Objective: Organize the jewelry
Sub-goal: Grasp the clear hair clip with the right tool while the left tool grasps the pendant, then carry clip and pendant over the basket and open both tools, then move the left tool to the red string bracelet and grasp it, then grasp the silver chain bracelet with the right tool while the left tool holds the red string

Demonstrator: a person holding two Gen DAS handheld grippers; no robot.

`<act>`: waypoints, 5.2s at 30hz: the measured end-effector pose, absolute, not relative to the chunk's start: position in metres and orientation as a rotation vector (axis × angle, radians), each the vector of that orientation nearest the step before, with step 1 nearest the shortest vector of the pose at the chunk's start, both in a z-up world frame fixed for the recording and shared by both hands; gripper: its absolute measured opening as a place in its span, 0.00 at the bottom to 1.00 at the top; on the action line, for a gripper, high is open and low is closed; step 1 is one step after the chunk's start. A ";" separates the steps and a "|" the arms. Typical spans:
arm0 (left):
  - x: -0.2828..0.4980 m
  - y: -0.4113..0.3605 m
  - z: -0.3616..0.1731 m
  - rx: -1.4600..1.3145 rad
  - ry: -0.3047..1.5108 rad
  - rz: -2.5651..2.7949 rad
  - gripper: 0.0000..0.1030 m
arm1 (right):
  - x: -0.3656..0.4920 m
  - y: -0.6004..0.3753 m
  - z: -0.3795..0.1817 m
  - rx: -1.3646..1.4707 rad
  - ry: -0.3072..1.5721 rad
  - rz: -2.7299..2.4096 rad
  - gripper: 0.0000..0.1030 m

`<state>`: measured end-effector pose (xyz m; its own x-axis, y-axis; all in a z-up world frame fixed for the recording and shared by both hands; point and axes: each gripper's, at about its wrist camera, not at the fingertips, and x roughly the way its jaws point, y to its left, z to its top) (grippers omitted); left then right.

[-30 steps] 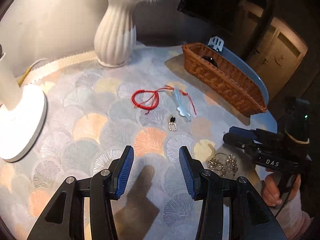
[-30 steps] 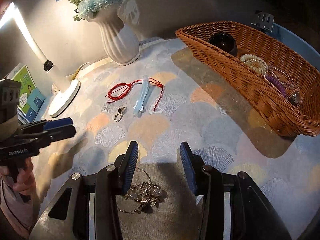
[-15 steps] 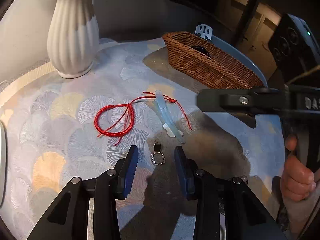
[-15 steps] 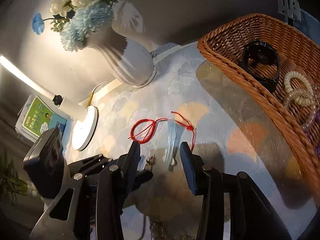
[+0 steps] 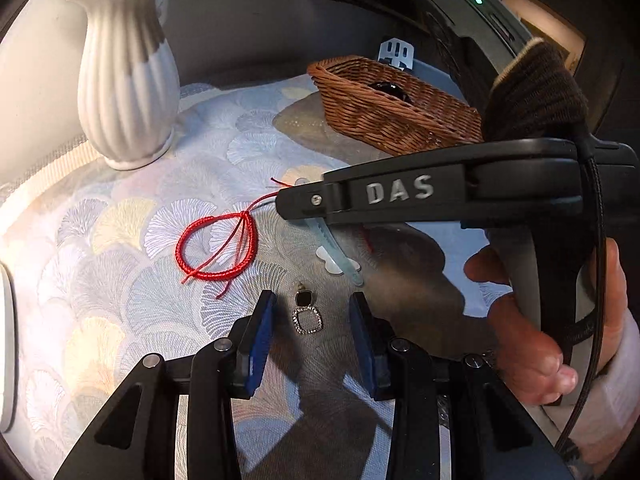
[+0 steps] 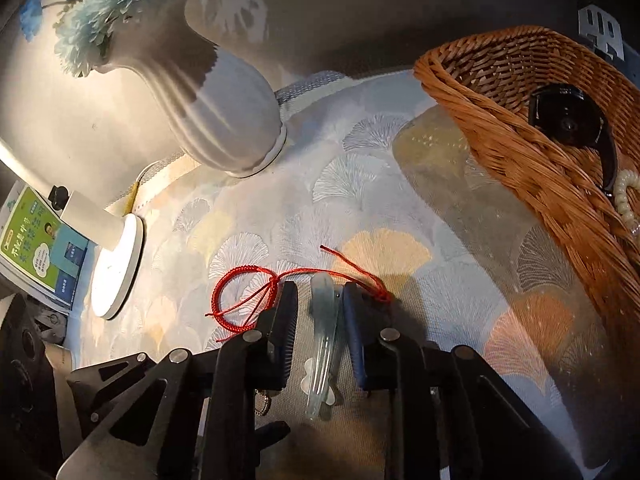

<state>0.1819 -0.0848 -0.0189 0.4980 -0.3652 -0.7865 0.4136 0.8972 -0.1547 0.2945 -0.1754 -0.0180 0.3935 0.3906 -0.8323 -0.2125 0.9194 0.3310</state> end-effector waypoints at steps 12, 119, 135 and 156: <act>0.182 -0.086 -0.019 0.093 0.917 -0.446 0.12 | 0.278 -0.191 -0.006 0.209 1.112 0.466 0.15; 0.126 -0.025 0.005 -0.137 0.916 -0.431 0.45 | 0.155 -0.248 0.003 0.103 1.011 0.272 0.32; 0.246 -0.088 -0.018 0.069 1.000 -0.344 0.28 | 0.158 -0.248 0.001 0.141 1.034 0.340 0.32; 0.135 -0.001 -0.023 -0.164 0.965 -0.353 0.04 | 0.106 -0.248 0.021 0.084 1.032 0.363 0.27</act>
